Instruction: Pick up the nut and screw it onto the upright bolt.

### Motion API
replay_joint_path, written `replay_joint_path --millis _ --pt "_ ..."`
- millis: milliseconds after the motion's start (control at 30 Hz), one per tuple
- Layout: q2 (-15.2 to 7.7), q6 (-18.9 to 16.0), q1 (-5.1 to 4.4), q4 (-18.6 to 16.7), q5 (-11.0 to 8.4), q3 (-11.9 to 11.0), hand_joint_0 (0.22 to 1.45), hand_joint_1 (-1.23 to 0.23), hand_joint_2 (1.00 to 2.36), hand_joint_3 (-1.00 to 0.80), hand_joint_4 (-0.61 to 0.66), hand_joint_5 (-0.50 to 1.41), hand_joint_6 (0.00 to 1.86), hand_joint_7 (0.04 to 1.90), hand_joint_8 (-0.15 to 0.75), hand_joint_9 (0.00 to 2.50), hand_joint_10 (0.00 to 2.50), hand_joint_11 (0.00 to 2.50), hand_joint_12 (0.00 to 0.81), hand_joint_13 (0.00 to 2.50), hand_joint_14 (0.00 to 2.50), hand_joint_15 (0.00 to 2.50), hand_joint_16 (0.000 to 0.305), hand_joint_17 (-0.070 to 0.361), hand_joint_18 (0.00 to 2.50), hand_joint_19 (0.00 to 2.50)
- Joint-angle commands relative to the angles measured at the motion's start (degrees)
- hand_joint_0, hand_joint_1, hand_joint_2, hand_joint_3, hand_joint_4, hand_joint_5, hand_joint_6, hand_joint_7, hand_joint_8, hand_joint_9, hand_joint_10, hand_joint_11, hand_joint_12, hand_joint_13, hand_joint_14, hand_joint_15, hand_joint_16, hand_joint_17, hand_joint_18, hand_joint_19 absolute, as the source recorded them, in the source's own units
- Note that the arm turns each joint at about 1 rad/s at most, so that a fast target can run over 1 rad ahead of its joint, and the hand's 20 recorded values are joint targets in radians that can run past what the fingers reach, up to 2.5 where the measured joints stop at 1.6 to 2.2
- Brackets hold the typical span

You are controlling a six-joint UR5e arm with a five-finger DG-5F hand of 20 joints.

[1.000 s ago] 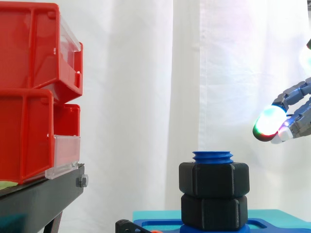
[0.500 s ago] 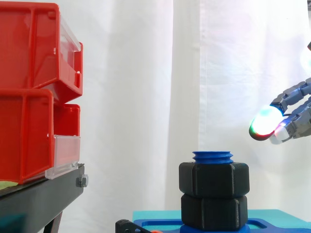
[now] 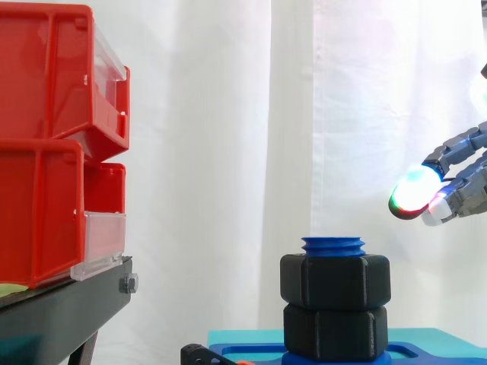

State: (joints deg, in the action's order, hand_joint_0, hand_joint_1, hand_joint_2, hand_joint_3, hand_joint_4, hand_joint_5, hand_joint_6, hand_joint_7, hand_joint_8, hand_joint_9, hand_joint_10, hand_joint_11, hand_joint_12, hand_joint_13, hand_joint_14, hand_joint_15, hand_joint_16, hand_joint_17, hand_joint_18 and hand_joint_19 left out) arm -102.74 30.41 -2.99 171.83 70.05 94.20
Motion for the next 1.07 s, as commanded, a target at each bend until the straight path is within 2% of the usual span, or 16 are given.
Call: replay_joint_path --millis 0,1033 --pt "0.0 0.0 0.00 0.0 0.00 0.0 0.44 -0.35 1.00 -0.50 0.05 -0.25 0.50 0.63 0.181 0.08 0.00 0.00 0.336 0.00 0.00 0.00 0.051 0.115 0.00 0.00" --pt "0.0 0.0 0.00 0.0 0.00 0.0 0.45 -0.36 1.00 -0.50 0.04 -0.25 0.50 0.71 0.160 0.00 0.00 0.00 0.323 0.00 0.00 0.00 0.050 0.112 0.00 0.00"
